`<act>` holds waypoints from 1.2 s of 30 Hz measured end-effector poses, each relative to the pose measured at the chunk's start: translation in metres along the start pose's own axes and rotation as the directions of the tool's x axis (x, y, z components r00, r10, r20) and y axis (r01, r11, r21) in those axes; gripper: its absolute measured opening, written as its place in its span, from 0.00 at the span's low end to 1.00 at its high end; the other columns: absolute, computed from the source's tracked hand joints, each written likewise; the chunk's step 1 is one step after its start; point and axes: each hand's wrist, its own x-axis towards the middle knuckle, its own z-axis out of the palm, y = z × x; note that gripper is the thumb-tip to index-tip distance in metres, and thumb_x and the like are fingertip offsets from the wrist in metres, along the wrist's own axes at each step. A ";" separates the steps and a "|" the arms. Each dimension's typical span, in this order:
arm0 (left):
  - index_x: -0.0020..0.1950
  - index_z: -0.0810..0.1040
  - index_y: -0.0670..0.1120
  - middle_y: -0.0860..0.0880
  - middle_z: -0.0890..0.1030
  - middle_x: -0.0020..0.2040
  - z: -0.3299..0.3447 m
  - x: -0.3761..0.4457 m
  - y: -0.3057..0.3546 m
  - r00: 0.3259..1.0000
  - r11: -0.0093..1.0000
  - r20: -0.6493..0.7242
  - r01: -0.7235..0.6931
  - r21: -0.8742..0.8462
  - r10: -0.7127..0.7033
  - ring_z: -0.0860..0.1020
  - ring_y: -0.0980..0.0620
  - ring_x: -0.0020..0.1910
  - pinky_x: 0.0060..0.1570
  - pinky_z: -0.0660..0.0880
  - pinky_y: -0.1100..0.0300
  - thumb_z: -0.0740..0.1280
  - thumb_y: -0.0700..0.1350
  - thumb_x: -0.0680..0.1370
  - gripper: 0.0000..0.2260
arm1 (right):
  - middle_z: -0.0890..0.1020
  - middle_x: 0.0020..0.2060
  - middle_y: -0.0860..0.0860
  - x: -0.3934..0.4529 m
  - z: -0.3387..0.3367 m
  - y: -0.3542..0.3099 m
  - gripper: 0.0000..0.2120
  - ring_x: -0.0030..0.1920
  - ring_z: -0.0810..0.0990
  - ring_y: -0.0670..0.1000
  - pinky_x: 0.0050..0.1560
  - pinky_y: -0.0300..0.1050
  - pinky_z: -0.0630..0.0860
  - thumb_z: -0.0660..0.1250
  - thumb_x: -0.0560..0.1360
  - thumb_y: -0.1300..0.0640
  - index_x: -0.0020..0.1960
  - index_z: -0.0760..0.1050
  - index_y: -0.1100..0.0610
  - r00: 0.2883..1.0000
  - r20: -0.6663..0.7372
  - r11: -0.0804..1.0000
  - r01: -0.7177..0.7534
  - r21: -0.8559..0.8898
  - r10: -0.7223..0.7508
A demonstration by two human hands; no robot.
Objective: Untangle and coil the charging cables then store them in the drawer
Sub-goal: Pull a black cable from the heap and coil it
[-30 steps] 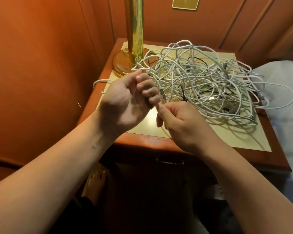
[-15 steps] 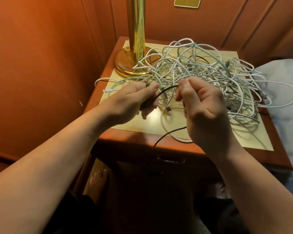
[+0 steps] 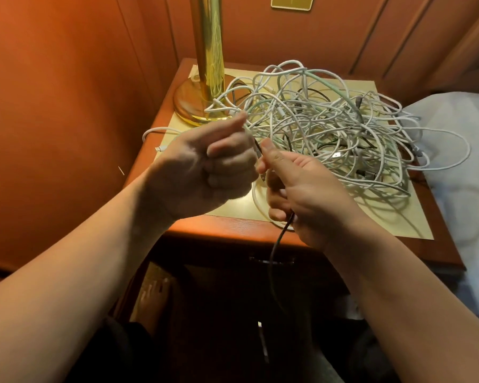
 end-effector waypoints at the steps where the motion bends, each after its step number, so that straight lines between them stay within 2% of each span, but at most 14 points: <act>1: 0.32 0.66 0.48 0.51 0.63 0.28 0.001 0.001 -0.001 0.999 0.994 -0.026 -0.038 -0.107 0.035 0.61 0.54 0.28 0.29 0.58 0.61 0.49 0.51 0.87 0.23 | 0.62 0.27 0.48 0.000 0.000 -0.001 0.18 0.21 0.58 0.44 0.18 0.35 0.61 0.60 0.85 0.47 0.41 0.73 0.55 0.999 0.025 1.000 -0.026 -0.017 0.026; 4: 0.42 0.76 0.43 0.49 0.74 0.33 0.010 0.005 -0.007 0.968 0.925 -0.196 -0.212 -0.314 0.156 0.71 0.54 0.33 0.36 0.74 0.60 0.54 0.50 0.87 0.20 | 0.63 0.28 0.48 -0.001 -0.001 -0.003 0.19 0.23 0.57 0.45 0.20 0.34 0.56 0.59 0.86 0.47 0.39 0.70 0.54 0.994 0.078 0.995 -0.064 -0.073 0.070; 7: 0.48 0.79 0.40 0.47 0.80 0.39 0.017 0.009 -0.007 0.854 0.872 -0.433 -0.421 -0.250 0.289 0.80 0.52 0.37 0.43 0.82 0.58 0.55 0.48 0.87 0.18 | 0.63 0.27 0.48 -0.001 -0.002 -0.003 0.20 0.22 0.57 0.45 0.21 0.34 0.55 0.60 0.86 0.47 0.38 0.69 0.55 0.991 0.095 0.978 -0.070 -0.196 0.090; 10: 0.50 0.81 0.40 0.45 0.84 0.41 0.019 0.012 -0.006 0.739 0.865 -0.569 -0.493 -0.091 0.361 0.84 0.51 0.39 0.49 0.83 0.56 0.55 0.49 0.87 0.19 | 0.66 0.25 0.47 -0.001 0.000 0.000 0.22 0.20 0.59 0.45 0.21 0.34 0.56 0.58 0.87 0.50 0.36 0.70 0.55 0.996 0.076 0.948 -0.011 -0.317 0.037; 13: 0.52 0.80 0.39 0.45 0.86 0.42 0.017 0.014 -0.012 0.677 0.892 -0.589 -0.402 0.207 0.441 0.85 0.50 0.43 0.51 0.83 0.55 0.53 0.49 0.88 0.20 | 0.68 0.24 0.45 -0.001 0.000 0.002 0.21 0.19 0.61 0.43 0.20 0.35 0.58 0.60 0.86 0.52 0.35 0.72 0.55 0.999 0.045 0.908 0.032 -0.417 -0.015; 15: 0.53 0.81 0.39 0.44 0.86 0.44 0.014 0.012 -0.014 0.677 0.837 -0.518 -0.291 0.463 0.523 0.85 0.47 0.47 0.53 0.82 0.53 0.52 0.48 0.88 0.20 | 0.70 0.25 0.44 -0.002 -0.001 0.001 0.20 0.20 0.63 0.42 0.21 0.34 0.59 0.61 0.86 0.53 0.35 0.72 0.54 0.998 0.049 0.889 0.056 -0.454 -0.038; 16: 0.53 0.81 0.38 0.44 0.86 0.45 0.012 0.009 -0.013 0.683 0.762 -0.457 -0.231 0.605 0.570 0.85 0.46 0.48 0.54 0.82 0.51 0.52 0.47 0.88 0.20 | 0.70 0.25 0.44 -0.002 -0.002 0.000 0.20 0.20 0.64 0.41 0.21 0.33 0.60 0.62 0.85 0.54 0.34 0.72 0.54 0.997 0.055 0.880 0.075 -0.469 -0.056; 19: 0.50 0.81 0.38 0.44 0.85 0.44 0.006 0.000 -0.011 0.683 0.418 -0.287 -0.029 0.908 0.672 0.85 0.48 0.46 0.52 0.82 0.54 0.55 0.44 0.88 0.18 | 0.68 0.23 0.44 -0.006 -0.003 -0.004 0.20 0.21 0.64 0.42 0.22 0.30 0.60 0.62 0.84 0.57 0.32 0.70 0.53 0.990 0.081 0.869 0.137 -0.476 -0.113; 22: 0.46 0.82 0.42 0.48 0.83 0.38 0.000 -0.004 -0.011 0.743 0.186 -0.246 0.164 0.969 0.622 0.83 0.54 0.39 0.42 0.80 0.60 0.57 0.47 0.87 0.19 | 0.65 0.22 0.44 -0.009 -0.005 -0.007 0.17 0.22 0.61 0.42 0.24 0.33 0.58 0.62 0.79 0.56 0.31 0.69 0.53 0.973 0.105 0.878 0.230 -0.421 -0.205; 24: 0.40 0.82 0.43 0.49 0.80 0.31 -0.004 -0.004 -0.010 0.784 0.137 -0.274 0.238 0.962 0.557 0.79 0.53 0.31 0.36 0.77 0.53 0.58 0.51 0.87 0.22 | 0.65 0.21 0.43 -0.010 -0.008 -0.009 0.14 0.23 0.62 0.42 0.26 0.33 0.59 0.60 0.77 0.57 0.32 0.69 0.54 0.950 0.112 0.857 0.313 -0.409 -0.293; 26: 0.34 0.80 0.43 0.49 0.76 0.25 -0.005 -0.003 -0.008 0.813 0.196 -0.310 0.244 0.950 0.492 0.74 0.51 0.25 0.31 0.73 0.52 0.57 0.53 0.87 0.27 | 0.66 0.22 0.43 -0.010 -0.010 -0.011 0.14 0.25 0.62 0.42 0.27 0.33 0.59 0.60 0.78 0.57 0.33 0.70 0.55 0.929 0.096 0.846 0.365 -0.387 -0.357; 29: 0.29 0.73 0.43 0.49 0.71 0.23 0.000 0.001 -0.006 0.897 0.337 -0.320 0.212 0.917 0.305 0.70 0.46 0.24 0.30 0.70 0.54 0.53 0.56 0.86 0.29 | 0.68 0.24 0.42 -0.009 -0.013 -0.011 0.14 0.27 0.64 0.42 0.29 0.33 0.61 0.61 0.79 0.56 0.35 0.70 0.55 0.905 0.059 0.836 0.413 -0.361 -0.422; 32: 0.29 0.67 0.46 0.50 0.65 0.24 0.005 0.003 -0.009 0.937 0.564 -0.322 0.192 0.803 0.139 0.63 0.48 0.24 0.28 0.64 0.57 0.55 0.58 0.85 0.27 | 0.69 0.25 0.42 -0.004 -0.019 -0.009 0.14 0.27 0.66 0.42 0.31 0.32 0.64 0.60 0.82 0.54 0.37 0.72 0.54 0.898 0.035 0.825 0.419 -0.380 -0.440; 36: 0.29 0.59 0.50 0.52 0.59 0.25 0.004 0.002 -0.009 0.974 0.843 -0.225 0.105 0.527 0.020 0.57 0.52 0.23 0.24 0.59 0.60 0.57 0.51 0.84 0.23 | 0.68 0.25 0.43 -0.002 -0.022 -0.008 0.14 0.26 0.63 0.43 0.28 0.34 0.62 0.59 0.86 0.54 0.43 0.74 0.54 0.936 0.055 0.857 0.340 -0.387 -0.347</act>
